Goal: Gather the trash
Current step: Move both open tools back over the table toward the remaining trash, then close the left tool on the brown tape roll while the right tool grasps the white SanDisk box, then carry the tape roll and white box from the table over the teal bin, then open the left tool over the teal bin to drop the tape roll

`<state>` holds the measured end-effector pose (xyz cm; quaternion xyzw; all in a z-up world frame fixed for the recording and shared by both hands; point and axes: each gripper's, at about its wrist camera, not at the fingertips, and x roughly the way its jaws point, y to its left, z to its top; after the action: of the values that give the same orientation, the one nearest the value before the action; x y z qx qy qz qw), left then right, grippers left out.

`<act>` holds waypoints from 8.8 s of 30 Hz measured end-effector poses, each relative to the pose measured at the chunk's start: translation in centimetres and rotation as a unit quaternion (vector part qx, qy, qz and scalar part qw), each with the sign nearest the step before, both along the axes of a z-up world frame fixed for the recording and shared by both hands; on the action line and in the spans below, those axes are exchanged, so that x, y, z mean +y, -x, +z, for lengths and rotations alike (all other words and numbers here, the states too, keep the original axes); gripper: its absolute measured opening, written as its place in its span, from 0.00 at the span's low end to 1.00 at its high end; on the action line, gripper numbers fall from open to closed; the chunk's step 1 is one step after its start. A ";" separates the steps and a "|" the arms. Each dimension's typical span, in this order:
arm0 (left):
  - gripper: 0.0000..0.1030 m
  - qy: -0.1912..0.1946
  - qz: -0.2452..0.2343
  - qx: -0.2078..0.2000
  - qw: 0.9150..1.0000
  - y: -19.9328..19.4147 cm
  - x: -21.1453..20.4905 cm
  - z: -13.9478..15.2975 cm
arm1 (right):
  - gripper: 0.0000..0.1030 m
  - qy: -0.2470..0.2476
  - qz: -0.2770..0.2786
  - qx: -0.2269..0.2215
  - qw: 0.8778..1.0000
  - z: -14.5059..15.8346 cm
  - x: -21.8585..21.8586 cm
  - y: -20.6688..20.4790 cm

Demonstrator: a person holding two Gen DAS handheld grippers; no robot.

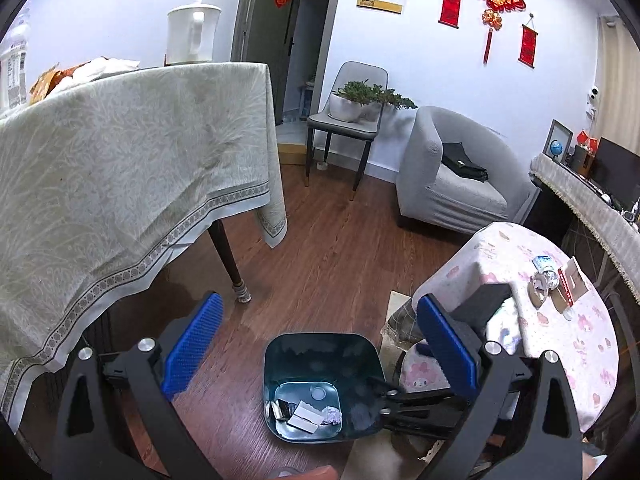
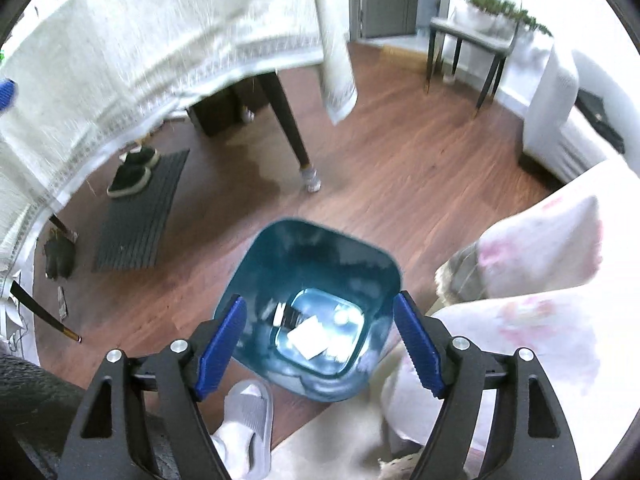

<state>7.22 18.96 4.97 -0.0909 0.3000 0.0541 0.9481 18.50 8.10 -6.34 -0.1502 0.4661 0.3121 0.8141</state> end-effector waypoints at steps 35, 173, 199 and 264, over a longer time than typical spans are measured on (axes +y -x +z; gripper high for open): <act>0.96 -0.019 -0.148 -0.016 0.989 -6.8 -17.3 0.3 | 0.76 -0.027 -0.173 -0.151 0.973 9.8 -24.2 -0.6; 0.36 -0.002 -0.142 0.062 0.988 -9.5 -12.6 -6.0 | 0.30 -0.096 -0.212 -0.179 0.956 14.0 -24.5 -4.9; 0.35 0.015 -0.065 0.157 0.985 -7.9 -3.5 -13.5 | 0.30 -0.098 -0.084 -0.124 0.984 11.4 -9.7 -3.7; 0.52 0.026 -0.034 0.351 0.936 -7.7 0.3 -27.3 | 0.30 -0.028 -0.015 0.007 0.999 1.6 0.9 -4.0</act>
<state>14.94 19.29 -22.34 -0.0808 0.6175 0.0426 0.7813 22.53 8.96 -4.76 -0.1184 0.4652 0.3135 0.8193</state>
